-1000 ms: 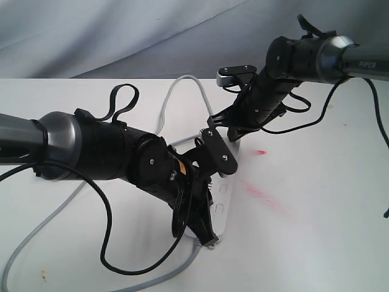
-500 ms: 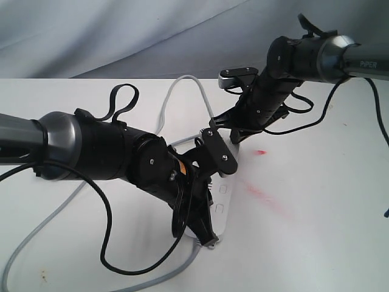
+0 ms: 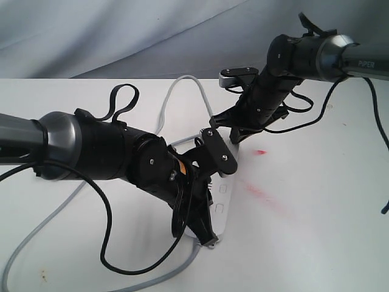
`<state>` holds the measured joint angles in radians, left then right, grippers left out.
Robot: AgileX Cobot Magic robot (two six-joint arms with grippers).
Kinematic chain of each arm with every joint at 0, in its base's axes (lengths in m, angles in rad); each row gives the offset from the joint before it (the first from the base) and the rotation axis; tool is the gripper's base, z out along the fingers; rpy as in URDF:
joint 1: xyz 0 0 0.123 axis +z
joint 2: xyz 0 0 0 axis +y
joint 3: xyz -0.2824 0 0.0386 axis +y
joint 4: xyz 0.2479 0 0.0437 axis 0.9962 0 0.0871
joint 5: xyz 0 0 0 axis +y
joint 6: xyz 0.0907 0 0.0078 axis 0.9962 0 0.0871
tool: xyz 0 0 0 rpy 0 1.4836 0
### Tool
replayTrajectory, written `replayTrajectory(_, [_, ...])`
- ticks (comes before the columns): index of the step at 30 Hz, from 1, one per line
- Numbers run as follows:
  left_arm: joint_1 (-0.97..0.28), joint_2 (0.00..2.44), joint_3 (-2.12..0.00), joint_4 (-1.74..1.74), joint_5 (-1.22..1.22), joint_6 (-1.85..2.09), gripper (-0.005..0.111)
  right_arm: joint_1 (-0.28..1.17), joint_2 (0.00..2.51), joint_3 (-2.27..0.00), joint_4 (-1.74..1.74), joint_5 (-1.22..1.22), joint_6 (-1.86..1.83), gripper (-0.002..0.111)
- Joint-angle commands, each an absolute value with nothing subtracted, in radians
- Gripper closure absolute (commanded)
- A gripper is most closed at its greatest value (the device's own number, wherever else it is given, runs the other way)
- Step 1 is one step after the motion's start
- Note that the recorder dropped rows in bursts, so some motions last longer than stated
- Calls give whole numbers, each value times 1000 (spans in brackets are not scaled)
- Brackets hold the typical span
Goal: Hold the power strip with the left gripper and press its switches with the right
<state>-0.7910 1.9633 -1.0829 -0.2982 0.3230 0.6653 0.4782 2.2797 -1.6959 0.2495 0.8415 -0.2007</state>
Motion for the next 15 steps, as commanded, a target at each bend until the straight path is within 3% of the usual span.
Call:
replayTrajectory(1, [-790, 1980, -1075, -294, 368, 665, 107, 479, 2363, -1672, 220, 912, -197, 108])
replayTrajectory(15, [-790, 1980, -1075, -294, 368, 663, 107, 594, 2365, -1678, -59, 962, -78, 108])
